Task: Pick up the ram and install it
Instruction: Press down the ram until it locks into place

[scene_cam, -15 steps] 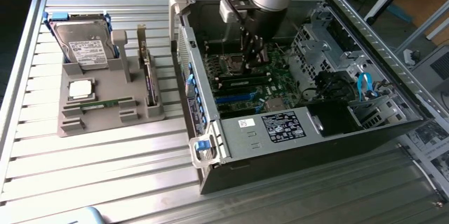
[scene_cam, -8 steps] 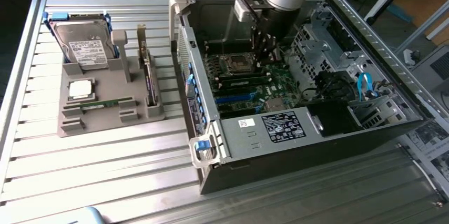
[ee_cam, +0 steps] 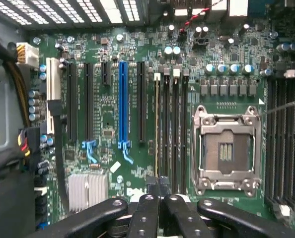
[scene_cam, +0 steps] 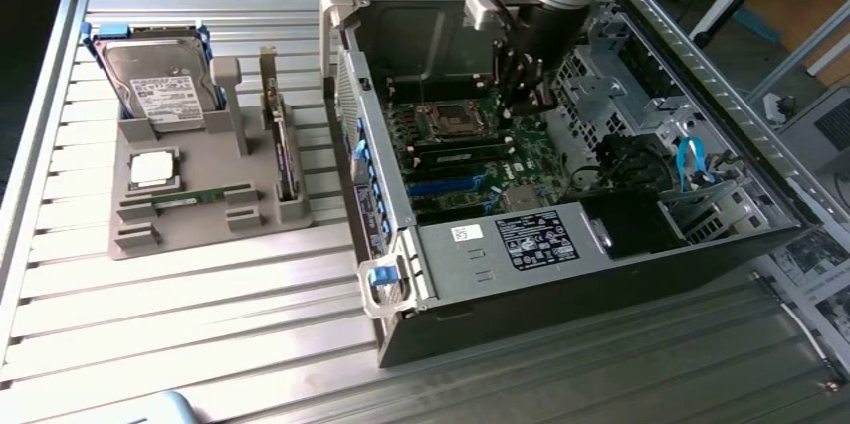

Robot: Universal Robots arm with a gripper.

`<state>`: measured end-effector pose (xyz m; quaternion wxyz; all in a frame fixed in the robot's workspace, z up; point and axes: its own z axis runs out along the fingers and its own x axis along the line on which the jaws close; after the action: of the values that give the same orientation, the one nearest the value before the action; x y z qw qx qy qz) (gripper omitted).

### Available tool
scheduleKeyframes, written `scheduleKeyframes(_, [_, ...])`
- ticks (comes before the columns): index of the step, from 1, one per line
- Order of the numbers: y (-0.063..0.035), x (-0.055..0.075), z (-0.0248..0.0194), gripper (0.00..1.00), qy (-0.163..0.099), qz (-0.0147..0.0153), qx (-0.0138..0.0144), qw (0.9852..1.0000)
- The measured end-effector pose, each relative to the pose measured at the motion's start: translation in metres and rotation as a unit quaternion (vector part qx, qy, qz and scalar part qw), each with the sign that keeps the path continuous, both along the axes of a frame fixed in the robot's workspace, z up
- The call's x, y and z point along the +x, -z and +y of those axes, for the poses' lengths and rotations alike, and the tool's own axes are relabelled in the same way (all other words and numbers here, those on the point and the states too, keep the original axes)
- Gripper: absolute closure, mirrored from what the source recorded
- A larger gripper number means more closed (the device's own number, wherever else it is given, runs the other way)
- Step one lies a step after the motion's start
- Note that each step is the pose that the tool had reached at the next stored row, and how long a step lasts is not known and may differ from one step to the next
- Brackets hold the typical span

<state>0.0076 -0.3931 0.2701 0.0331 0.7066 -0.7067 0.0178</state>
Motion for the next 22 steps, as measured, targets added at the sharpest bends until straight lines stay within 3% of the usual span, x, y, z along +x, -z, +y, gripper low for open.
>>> scheduleKeyframes(5, [-0.0164, 0.006, 0.0, 0.89, 0.0, 0.0, 0.0013, 1.0])
scheduleKeyframes(8, [-0.0352, 0.009, 0.0, 0.89, 0.0, 0.0, 0.0032, 1.0])
scheduleKeyframes(14, [-0.0536, 0.01, 0.0004, 0.89, 0.0, 0.0, 0.0062, 1.0])
scheduleKeyframes(22, [-0.0578, 0.01, 0.0004, 0.89, 0.0, 0.0001, 0.0062, 1.0])
